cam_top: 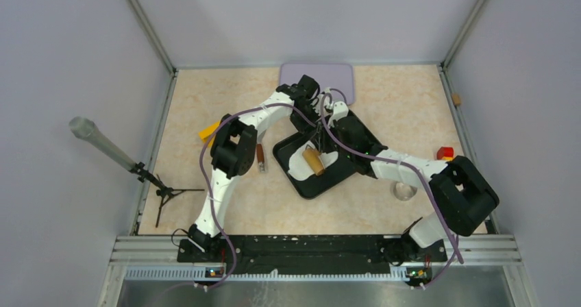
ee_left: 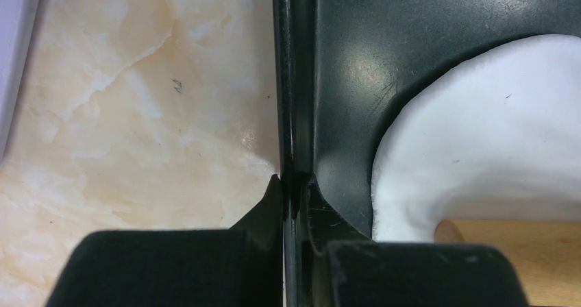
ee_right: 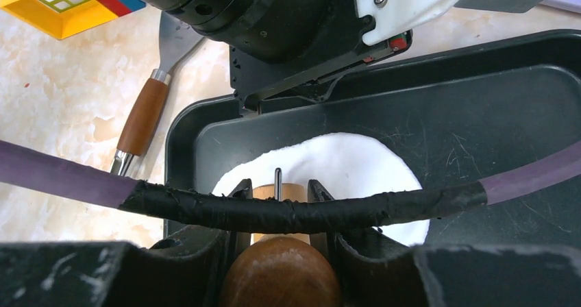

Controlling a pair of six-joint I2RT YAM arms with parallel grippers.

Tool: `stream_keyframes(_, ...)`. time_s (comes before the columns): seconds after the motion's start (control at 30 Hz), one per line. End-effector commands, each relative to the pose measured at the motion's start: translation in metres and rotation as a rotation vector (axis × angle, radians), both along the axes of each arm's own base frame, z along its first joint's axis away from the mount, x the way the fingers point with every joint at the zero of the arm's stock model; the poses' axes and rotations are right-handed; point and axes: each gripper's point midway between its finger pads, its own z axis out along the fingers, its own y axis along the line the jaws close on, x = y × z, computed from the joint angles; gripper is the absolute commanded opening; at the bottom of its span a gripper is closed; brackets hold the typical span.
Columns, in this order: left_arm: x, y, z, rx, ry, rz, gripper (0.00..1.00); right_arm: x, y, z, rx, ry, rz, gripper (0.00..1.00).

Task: Roll out the dumpling wrappers from the dough
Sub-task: Flatten out the dough on the work surface.

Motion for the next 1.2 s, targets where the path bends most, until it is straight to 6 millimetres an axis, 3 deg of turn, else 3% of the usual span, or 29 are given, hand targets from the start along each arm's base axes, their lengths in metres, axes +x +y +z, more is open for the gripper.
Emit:
stream_keyframes(0.0,0.014,0.010,0.009,0.041,-0.081,-0.007,0.00,-0.040,-0.068,-0.095,-0.364,0.222,-0.052,0.00)
stream_keyframes(0.1,0.013,0.011,0.009,0.042,-0.080,-0.008,0.00,-0.043,-0.066,-0.098,-0.359,0.231,-0.033,0.00)
stream_keyframes(0.33,0.014,0.010,0.012,0.036,-0.085,-0.005,0.00,-0.080,-0.023,-0.109,-0.350,0.245,0.168,0.00)
stream_keyframes(0.43,0.013,0.010,0.012,0.036,-0.083,-0.006,0.00,-0.092,-0.013,-0.112,-0.354,0.245,0.222,0.00)
stream_keyframes(0.57,0.012,0.009,0.011,0.033,-0.080,-0.009,0.00,-0.094,-0.006,-0.111,-0.356,0.239,0.241,0.00)
stream_keyframes(0.67,0.011,0.009,0.010,0.032,-0.077,-0.010,0.00,-0.080,-0.016,-0.103,-0.369,0.199,0.172,0.00)
stream_keyframes(0.83,0.012,0.009,0.012,0.033,-0.078,-0.012,0.00,-0.048,-0.061,-0.095,-0.353,0.202,0.011,0.00)
stream_keyframes(0.93,0.013,0.009,0.015,0.031,-0.082,-0.011,0.00,-0.041,-0.075,-0.092,-0.366,0.193,-0.039,0.00)
stream_keyframes(1.07,0.012,0.009,0.018,0.030,-0.083,-0.012,0.00,-0.046,-0.070,-0.096,-0.353,0.200,-0.006,0.00)
stream_keyframes(1.17,0.012,0.010,0.019,0.032,-0.083,-0.011,0.00,-0.058,-0.055,-0.105,-0.365,0.218,0.068,0.00)
